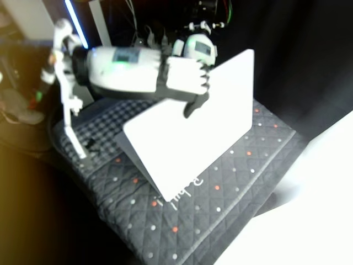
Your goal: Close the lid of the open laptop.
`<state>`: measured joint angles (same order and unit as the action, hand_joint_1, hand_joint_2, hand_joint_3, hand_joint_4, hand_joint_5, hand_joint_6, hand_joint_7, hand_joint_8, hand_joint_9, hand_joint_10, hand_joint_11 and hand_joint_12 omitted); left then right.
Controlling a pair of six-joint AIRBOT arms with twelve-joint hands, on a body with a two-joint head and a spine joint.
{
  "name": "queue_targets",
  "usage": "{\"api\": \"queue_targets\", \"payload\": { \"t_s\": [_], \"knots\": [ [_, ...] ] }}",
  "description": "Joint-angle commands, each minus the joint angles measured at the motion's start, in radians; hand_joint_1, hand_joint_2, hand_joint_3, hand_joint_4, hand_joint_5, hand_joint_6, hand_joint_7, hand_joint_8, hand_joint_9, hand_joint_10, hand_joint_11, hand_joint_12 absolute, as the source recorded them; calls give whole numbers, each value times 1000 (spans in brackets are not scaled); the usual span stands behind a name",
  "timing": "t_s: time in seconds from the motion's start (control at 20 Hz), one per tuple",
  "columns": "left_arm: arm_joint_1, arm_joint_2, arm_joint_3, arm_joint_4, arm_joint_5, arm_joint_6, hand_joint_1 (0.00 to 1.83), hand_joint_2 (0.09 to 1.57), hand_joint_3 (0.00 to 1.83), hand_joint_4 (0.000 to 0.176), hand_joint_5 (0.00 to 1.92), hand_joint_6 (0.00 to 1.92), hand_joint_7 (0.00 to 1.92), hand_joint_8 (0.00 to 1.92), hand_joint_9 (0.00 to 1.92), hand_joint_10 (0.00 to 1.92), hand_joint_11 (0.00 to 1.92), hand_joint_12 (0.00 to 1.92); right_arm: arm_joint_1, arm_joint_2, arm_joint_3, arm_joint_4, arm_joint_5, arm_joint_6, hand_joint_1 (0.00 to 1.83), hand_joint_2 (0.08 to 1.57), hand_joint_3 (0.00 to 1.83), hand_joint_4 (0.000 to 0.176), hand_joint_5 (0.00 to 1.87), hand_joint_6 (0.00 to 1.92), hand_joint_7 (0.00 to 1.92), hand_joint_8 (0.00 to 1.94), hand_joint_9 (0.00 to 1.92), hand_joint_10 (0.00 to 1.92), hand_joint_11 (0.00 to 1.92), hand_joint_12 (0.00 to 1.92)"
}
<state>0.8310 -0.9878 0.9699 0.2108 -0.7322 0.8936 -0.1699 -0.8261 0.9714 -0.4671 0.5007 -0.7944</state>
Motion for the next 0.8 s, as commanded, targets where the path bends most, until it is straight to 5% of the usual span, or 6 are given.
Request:
{"api": "queue_targets", "payload": {
  "t_s": [0.0,0.4,0.45,0.55,0.6,0.75],
  "knots": [
    [5,4,-7,-17,-50,-4,168,1471,0,8,136,5,175,7,182,22,0,658,-3,18,-6,-14,123,44,515,1191,0,0,0,1170,0,1424,5,1768,30,1921],
    [33,79,-86,-14,-220,3,202,1511,13,0,421,78,510,145,465,626,196,1565,-129,51,-36,-53,164,118,390,1329,20,0,0,1621,27,1524,48,1693,58,1921],
    [41,102,-102,-14,-273,3,940,1415,0,0,420,1595,602,1560,680,1535,668,1866,-149,51,-34,-52,164,119,390,1310,6,0,0,1560,68,1592,101,1771,88,1921],
    [53,120,-113,-14,-318,-11,908,1386,0,0,536,1650,771,1801,962,1844,1034,1910,-172,45,-27,-43,163,119,384,1322,9,0,0,1528,124,1638,156,1840,153,1921],
    [65,133,-118,-14,-352,-29,758,1407,3,92,518,1744,1030,1897,1194,1906,1176,1919,-187,40,-23,-33,162,119,288,1338,12,0,0,1441,110,1644,156,1869,183,1921],
    [93,167,-129,-33,-459,-52,125,1534,18,0,827,1881,1173,1890,1198,1915,662,1921,-234,30,-15,-5,151,119,342,1335,0,0,0,1381,97,1615,129,1850,185,1921]
  ]
}}
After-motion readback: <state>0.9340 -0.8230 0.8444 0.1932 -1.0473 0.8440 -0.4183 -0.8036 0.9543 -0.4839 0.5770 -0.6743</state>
